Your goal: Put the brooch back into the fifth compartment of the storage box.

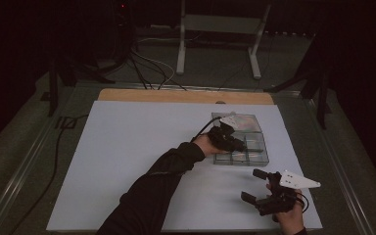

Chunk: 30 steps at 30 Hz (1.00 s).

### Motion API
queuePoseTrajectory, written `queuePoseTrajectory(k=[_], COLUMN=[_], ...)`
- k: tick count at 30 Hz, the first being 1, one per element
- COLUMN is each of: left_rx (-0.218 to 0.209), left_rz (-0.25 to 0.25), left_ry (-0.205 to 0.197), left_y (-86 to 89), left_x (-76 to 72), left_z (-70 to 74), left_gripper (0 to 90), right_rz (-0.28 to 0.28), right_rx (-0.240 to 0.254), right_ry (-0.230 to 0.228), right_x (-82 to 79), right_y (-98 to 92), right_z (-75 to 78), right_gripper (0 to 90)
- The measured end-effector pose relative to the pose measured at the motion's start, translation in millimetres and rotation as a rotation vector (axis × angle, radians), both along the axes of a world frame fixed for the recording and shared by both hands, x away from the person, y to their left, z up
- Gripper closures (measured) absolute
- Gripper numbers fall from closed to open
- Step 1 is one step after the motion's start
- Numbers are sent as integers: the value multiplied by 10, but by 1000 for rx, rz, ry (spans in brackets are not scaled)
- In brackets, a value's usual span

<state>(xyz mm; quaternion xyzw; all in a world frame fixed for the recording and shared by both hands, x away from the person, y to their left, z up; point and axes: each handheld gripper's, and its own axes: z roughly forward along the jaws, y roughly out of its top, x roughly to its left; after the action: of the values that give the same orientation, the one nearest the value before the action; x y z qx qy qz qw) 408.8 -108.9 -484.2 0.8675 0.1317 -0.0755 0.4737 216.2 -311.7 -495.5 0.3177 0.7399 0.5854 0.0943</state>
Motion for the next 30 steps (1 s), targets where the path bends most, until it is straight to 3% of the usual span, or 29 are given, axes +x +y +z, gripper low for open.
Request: queuePoseTrajectory(k=[4,10,16,20,23,30], left_rx=[11,3,4,4,-17,-36], left_rz=[5,20,31,22,47,82], left_ry=[-11,3,-6,13,24,-4], left_y=[27,137,329,504,657,1026], left_x=[-40,-73,-125,-156,-172,-268], left_z=[43,150,236,289,329,422], left_gripper=[545,290,155,27,11,10], right_rz=[0,3,-1,-1,-1,2], right_rx=[1,-1,0,-1,-2,-4], right_ry=[-2,-3,2,2,5,1], right_x=[1,-2,0,-1,2,7], right_y=[-6,2,3,5,9,34], right_z=[0,4,1,2,-3,3], right_gripper=[0,0,0,0,0,0])
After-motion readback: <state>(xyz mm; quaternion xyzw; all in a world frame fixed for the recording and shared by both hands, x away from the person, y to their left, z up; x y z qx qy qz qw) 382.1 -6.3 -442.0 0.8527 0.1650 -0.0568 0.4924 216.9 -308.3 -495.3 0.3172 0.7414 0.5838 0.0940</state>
